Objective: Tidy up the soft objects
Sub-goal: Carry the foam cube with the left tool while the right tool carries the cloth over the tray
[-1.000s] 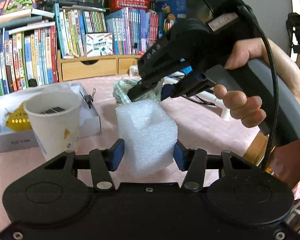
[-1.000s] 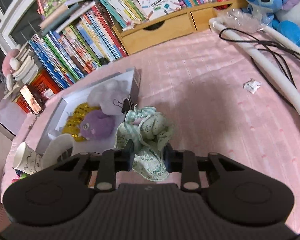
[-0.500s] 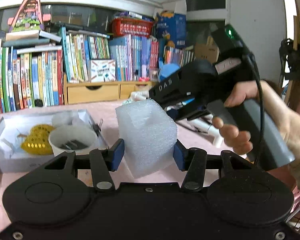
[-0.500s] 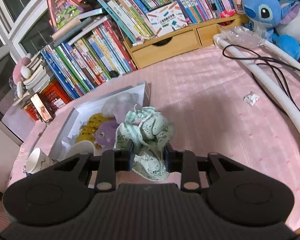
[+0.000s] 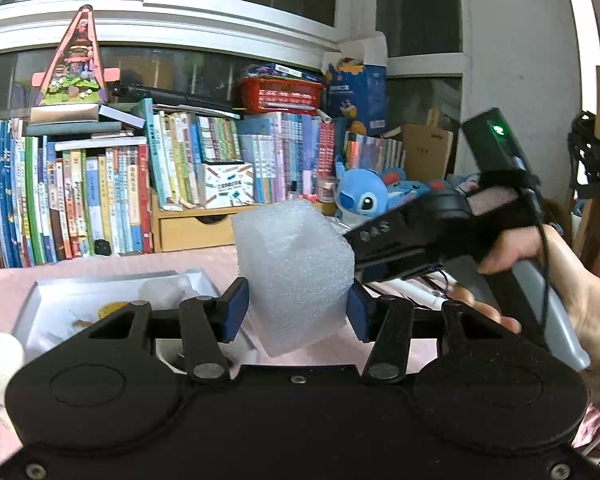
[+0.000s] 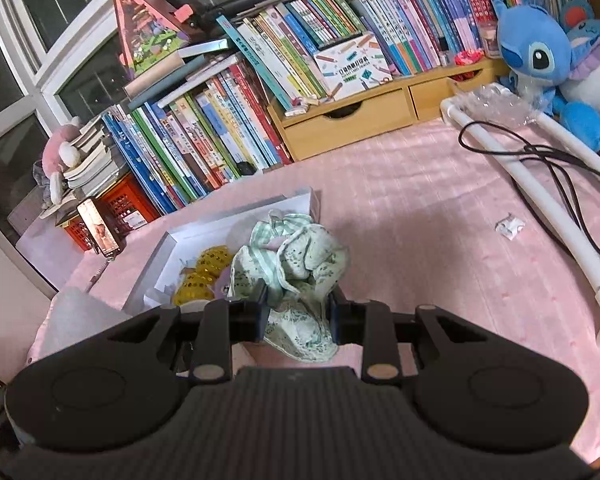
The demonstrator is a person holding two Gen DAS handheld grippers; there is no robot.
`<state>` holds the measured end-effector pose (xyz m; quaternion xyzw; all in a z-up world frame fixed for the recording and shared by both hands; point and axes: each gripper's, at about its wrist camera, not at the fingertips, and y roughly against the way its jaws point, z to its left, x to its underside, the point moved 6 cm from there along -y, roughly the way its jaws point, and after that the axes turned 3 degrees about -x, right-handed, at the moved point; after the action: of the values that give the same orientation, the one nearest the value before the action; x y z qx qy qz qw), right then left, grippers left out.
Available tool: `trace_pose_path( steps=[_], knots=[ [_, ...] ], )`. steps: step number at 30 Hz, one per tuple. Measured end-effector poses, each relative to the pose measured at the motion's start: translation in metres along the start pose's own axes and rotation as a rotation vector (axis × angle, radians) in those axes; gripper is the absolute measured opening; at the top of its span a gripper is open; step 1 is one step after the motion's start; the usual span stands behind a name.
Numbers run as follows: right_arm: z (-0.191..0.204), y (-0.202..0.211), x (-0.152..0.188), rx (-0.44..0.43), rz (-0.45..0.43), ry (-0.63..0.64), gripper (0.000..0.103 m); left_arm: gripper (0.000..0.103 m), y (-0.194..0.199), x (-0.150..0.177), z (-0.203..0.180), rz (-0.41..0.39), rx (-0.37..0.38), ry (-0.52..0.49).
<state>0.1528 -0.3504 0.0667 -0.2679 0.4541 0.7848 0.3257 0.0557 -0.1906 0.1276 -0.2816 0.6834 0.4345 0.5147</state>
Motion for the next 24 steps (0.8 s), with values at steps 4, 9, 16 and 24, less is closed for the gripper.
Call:
trace_pose_path(
  steps=[4, 9, 16, 24],
  knots=[
    [0.008, -0.001, -0.007, -0.009, -0.009, 0.011, 0.034, 0.049, -0.002, -0.02, 0.029, 0.0, -0.061, 0.011],
    [0.02, -0.008, -0.018, -0.024, -0.008, 0.02, 0.034, 0.049, -0.007, -0.043, 0.065, 0.008, -0.129, -0.009],
    [0.039, -0.029, -0.036, -0.023, 0.008, 0.045, 0.034, 0.049, -0.021, -0.072, 0.122, 0.052, -0.221, -0.028],
    [0.053, -0.063, -0.035, -0.002, 0.074, 0.069, 0.034, 0.049, -0.05, -0.075, 0.185, 0.179, -0.298, -0.01]
  ],
)
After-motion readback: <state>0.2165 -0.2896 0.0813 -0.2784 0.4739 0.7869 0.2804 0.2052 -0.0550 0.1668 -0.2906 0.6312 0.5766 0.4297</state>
